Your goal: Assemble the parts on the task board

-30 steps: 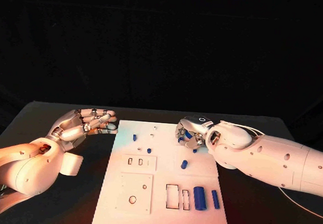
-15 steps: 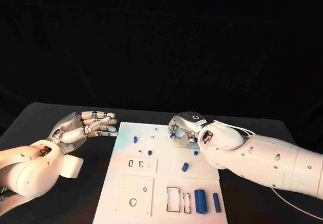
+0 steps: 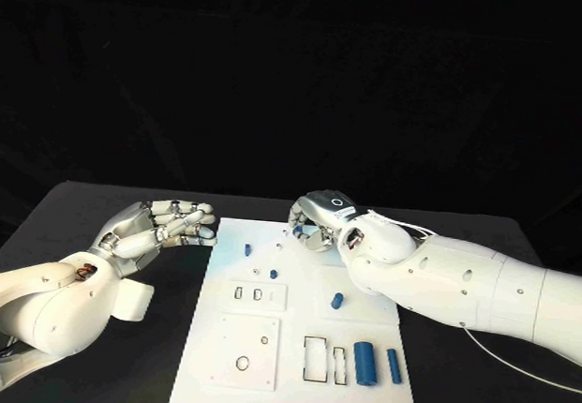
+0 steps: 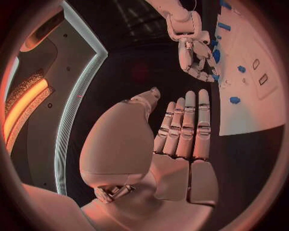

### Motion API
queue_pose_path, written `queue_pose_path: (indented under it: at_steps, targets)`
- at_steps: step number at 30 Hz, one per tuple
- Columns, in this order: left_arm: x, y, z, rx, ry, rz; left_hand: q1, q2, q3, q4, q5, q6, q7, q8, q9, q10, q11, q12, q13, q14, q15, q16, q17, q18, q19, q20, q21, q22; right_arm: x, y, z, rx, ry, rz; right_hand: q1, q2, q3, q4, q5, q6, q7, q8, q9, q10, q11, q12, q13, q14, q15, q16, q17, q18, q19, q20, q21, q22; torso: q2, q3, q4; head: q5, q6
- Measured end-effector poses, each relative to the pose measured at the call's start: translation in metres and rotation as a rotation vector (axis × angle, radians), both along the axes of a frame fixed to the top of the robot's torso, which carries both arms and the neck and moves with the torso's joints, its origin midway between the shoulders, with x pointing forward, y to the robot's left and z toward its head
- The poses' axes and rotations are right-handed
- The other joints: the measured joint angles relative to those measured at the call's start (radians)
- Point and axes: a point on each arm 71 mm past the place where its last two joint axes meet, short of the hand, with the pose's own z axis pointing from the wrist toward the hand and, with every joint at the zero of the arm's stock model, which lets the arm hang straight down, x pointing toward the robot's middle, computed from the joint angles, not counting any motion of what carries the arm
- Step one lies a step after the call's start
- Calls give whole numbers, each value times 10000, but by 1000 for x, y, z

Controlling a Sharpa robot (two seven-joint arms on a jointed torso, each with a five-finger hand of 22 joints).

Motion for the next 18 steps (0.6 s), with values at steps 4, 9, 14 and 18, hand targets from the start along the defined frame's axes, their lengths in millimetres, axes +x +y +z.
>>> queue_pose_path:
  at_steps: [4,9,14,18]
  targets:
    - [0,-1,0,-8,2,-18,0,0,0,0,0,0,0,0,-1,0,0,0,0,0,0,0,-1,0,0,0,0,0,2,5,1,97,-141,-15,0,0,1,-2,51,0,0,0,16,0,0,0,0,0,0,-1,-1,0,0,0,0,0,23,-34,46,-21,22]
    - [0,-1,0,-14,4,-35,0,0,0,0,0,0,0,0,-1,0,0,0,0,0,0,0,-1,-1,0,0,0,-1,3,9,3,194,-265,-28,0,0,0,-2,55,0,0,0,16,-1,-1,-1,0,0,1,-2,-1,-1,0,0,13,2,44,-60,86,-31,32]
    - [0,-2,0,-19,8,-50,0,0,0,0,0,0,0,0,-1,0,0,0,0,0,0,0,-1,-1,0,0,0,-1,4,12,4,273,-354,-22,0,0,-2,-1,55,0,0,0,25,-1,-1,-19,0,0,1,-2,-2,0,0,0,47,10,56,-73,98,-13,32]
    - [0,-2,0,-21,7,-55,0,0,0,1,0,0,0,0,-2,0,0,0,0,0,0,0,-1,-1,0,0,0,-1,4,15,4,285,-377,-14,0,0,-3,-1,54,0,0,0,24,-1,-1,-22,0,0,1,-3,14,0,0,0,47,10,74,-85,115,-14,32]
